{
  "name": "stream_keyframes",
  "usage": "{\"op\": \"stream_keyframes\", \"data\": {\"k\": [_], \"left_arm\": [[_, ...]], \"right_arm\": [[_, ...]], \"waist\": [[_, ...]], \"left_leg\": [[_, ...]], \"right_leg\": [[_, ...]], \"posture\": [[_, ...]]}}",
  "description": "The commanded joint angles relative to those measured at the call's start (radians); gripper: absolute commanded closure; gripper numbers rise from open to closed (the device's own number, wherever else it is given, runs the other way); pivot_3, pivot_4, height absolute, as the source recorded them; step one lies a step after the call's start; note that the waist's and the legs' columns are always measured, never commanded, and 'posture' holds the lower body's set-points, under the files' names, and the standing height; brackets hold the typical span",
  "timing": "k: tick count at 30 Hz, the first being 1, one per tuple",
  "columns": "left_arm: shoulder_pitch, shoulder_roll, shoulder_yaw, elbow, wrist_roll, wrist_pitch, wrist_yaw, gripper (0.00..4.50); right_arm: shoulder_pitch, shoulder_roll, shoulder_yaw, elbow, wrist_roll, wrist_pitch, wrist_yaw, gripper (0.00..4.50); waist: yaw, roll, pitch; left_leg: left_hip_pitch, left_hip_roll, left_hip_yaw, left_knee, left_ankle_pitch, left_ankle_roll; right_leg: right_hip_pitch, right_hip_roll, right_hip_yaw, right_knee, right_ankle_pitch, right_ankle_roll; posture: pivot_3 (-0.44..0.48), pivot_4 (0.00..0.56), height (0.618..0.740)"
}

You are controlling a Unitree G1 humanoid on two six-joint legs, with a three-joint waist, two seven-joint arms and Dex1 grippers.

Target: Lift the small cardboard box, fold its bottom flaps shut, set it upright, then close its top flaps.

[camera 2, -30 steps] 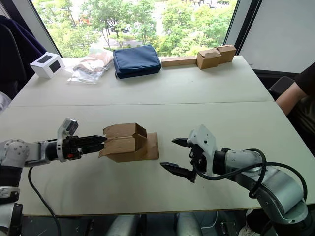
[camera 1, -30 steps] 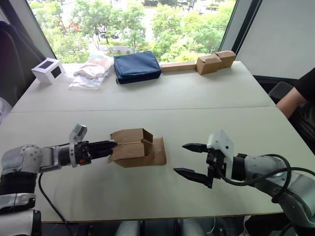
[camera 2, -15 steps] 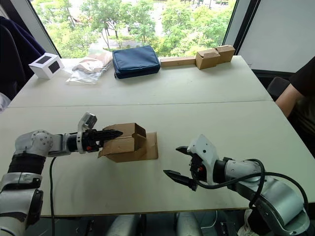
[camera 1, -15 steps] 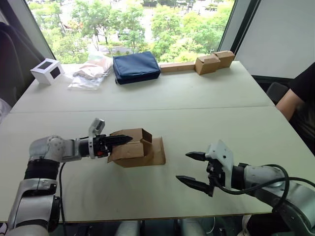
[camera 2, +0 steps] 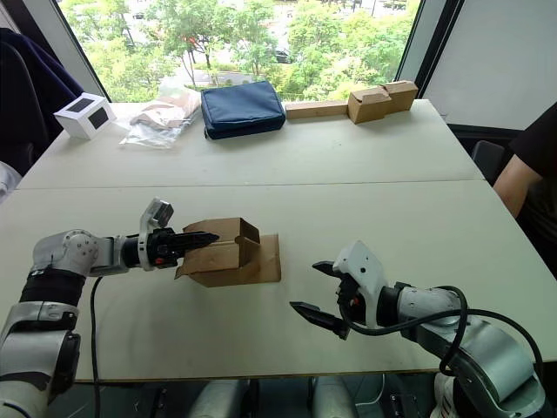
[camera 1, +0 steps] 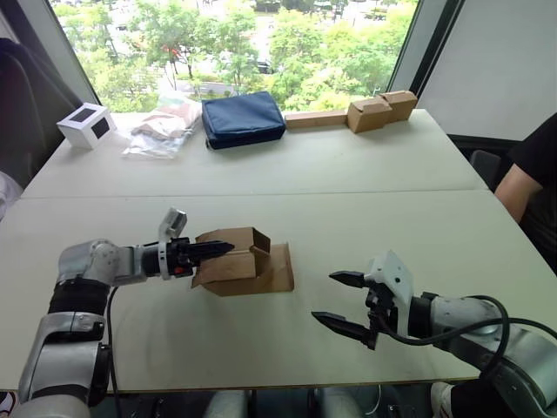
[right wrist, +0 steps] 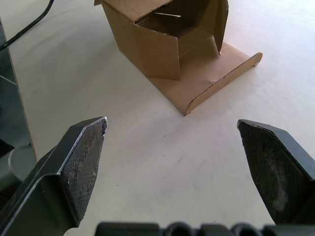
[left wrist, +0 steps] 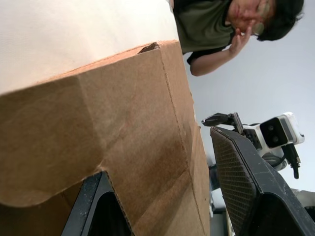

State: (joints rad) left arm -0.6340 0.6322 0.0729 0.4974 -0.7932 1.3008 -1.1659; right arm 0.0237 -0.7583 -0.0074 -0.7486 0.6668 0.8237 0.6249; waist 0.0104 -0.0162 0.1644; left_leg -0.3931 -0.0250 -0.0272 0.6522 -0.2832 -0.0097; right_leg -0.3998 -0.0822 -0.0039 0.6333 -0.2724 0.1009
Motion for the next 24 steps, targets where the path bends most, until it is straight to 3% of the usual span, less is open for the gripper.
{"op": "stream_keyframes", "data": {"k": [1, 3, 6, 13, 19, 21, 24], "left_arm": [[-0.031, -0.003, 0.020, 0.013, 0.002, -0.012, -0.015, 2.73], [-0.036, -0.008, 0.023, 0.021, 0.001, -0.013, -0.015, 3.21], [-0.035, -0.014, 0.019, 0.020, 0.004, -0.028, -0.020, 4.45], [-0.027, 0.001, 0.035, -0.058, -0.011, -0.055, -0.025, 4.45], [-0.069, 0.040, 0.093, -0.186, -0.030, -0.125, -0.037, 4.45], [-0.107, 0.070, 0.072, -0.277, -0.008, -0.188, -0.061, 4.45], [-0.190, 0.095, 0.060, -0.291, 0.015, -0.249, -0.081, 4.50]], "right_arm": [[-0.009, 0.011, 0.006, -0.006, -0.008, -0.020, 0.001, 0.00], [-0.011, 0.013, 0.011, -0.005, -0.012, -0.020, 0.000, 0.00], [-0.009, 0.011, 0.021, -0.009, -0.022, -0.019, 0.001, 0.00], [-0.026, 0.032, 0.007, -0.014, 0.002, -0.007, -0.012, 0.00], [-0.152, 0.179, -0.140, 0.045, 0.205, 0.042, -0.133, 0.00], [-0.261, 0.251, -0.193, 0.101, 0.255, 0.035, -0.229, 0.00], [-0.396, 0.342, -0.223, 0.195, 0.237, 0.000, -0.346, 0.77]], "waist": [[0.000, 0.000, 0.000], [0.000, 0.000, 0.000], [0.000, 0.000, 0.000], [0.000, 0.000, 0.000], [-0.002, -0.001, 0.000], [-0.003, -0.001, 0.001], [-0.003, -0.001, 0.001]], "left_leg": [[0.000, 0.000, 0.000, 0.000, 0.000, 0.000], [0.000, 0.000, 0.000, 0.000, 0.000, 0.000], [0.000, 0.000, 0.000, 0.000, 0.000, 0.000], [0.000, 0.000, 0.000, 0.000, 0.000, 0.000], [0.000, 0.001, -0.001, 0.001, 0.000, 0.000], [0.000, 0.001, -0.001, 0.001, 0.000, 0.000], [0.000, 0.001, -0.001, 0.000, 0.002, -0.003]], "right_leg": [[0.000, 0.000, 0.000, 0.000, 0.000, 0.000], [0.000, 0.000, 0.000, 0.000, 0.000, 0.000], [0.000, 0.000, 0.000, 0.000, 0.000, 0.000], [0.000, 0.000, 0.000, 0.000, 0.000, 0.000], [0.000, 0.000, 0.000, 0.001, 0.000, 0.000], [0.000, -0.001, 0.000, 0.001, 0.000, 0.000], [-0.001, -0.001, 0.000, 0.001, 0.000, 0.000]], "posture": [[0.000, 0.150, 0.737], [0.000, 0.150, 0.737], [0.000, 0.150, 0.737], [0.000, 0.150, 0.737], [0.000, 0.150, 0.737], [0.000, 0.150, 0.737], [0.000, 0.150, 0.737]]}}
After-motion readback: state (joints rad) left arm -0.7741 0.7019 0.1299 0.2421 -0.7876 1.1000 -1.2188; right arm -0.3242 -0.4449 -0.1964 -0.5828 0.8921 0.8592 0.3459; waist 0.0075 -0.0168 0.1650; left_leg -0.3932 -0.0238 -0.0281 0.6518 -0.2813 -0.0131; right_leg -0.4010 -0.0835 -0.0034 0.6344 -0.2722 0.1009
